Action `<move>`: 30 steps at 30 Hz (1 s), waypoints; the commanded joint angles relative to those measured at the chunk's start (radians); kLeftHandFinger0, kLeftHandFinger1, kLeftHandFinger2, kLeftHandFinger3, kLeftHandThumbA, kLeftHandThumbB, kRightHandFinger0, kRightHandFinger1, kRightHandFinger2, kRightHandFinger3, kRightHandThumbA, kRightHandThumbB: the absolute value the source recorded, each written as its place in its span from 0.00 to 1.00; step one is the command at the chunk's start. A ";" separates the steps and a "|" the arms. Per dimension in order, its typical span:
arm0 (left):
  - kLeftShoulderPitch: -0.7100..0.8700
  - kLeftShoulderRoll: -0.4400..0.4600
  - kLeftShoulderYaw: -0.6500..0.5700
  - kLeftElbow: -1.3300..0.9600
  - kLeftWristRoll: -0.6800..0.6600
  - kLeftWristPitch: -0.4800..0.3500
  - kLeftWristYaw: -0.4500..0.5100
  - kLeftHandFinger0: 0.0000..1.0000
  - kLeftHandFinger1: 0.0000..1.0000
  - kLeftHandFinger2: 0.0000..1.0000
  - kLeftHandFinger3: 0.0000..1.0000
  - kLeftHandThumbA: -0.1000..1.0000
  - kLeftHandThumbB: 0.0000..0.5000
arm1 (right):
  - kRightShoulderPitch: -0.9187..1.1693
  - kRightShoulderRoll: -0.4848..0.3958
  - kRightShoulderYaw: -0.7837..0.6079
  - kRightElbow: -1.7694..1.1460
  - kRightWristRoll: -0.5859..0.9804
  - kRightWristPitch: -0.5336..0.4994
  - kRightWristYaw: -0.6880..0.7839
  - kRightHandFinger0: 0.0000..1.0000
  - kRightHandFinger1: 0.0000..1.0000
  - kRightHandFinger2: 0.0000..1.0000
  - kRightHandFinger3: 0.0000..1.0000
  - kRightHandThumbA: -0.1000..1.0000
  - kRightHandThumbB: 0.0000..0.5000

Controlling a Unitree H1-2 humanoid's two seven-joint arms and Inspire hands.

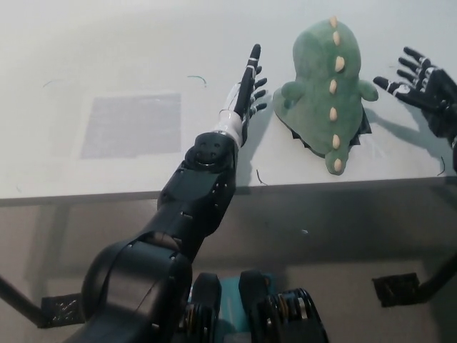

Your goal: Use both hands to pick up a dinasour on the right side and move it to the left side

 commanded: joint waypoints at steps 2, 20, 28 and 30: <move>-0.027 -0.004 -0.001 0.000 0.001 -0.012 0.002 1.00 1.00 1.00 1.00 1.00 0.97 | -0.037 0.017 0.000 0.030 -0.010 -0.040 -0.039 1.00 1.00 1.00 1.00 1.00 0.42; -0.022 0.013 -0.009 0.011 0.002 0.001 -0.014 1.00 1.00 1.00 1.00 1.00 0.89 | -0.088 0.046 0.009 0.131 -0.027 -0.083 -0.060 1.00 1.00 1.00 1.00 1.00 0.41; -0.041 0.005 -0.033 0.013 0.022 0.004 -0.001 1.00 1.00 1.00 1.00 1.00 0.83 | -0.106 0.068 0.015 0.146 -0.033 -0.095 -0.076 1.00 1.00 1.00 1.00 1.00 0.40; -0.050 -0.002 -0.029 0.010 0.013 0.009 -0.008 1.00 1.00 1.00 1.00 1.00 0.79 | -0.108 0.077 0.021 0.146 -0.040 -0.104 -0.083 1.00 1.00 1.00 1.00 1.00 0.41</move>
